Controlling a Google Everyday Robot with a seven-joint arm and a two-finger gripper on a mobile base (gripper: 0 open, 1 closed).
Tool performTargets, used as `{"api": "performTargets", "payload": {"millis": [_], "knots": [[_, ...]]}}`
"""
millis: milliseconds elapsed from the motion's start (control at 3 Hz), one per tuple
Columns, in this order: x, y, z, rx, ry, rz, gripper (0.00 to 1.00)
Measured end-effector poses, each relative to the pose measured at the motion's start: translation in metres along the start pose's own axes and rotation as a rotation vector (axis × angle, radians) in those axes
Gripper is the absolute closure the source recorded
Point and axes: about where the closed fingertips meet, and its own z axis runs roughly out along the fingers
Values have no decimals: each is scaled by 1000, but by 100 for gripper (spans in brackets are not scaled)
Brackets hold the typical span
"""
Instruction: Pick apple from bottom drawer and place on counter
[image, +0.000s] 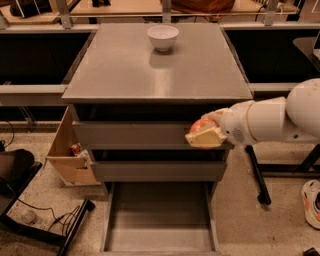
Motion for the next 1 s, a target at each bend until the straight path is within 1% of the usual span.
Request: {"api": "performTargets", "payload": {"millis": [333, 667, 1000], "knots": [[-54, -62, -9, 59, -92, 30, 100], [-94, -102, -3, 75, -145, 47, 100], [-122, -132, 6, 74, -173, 59, 100]]}}
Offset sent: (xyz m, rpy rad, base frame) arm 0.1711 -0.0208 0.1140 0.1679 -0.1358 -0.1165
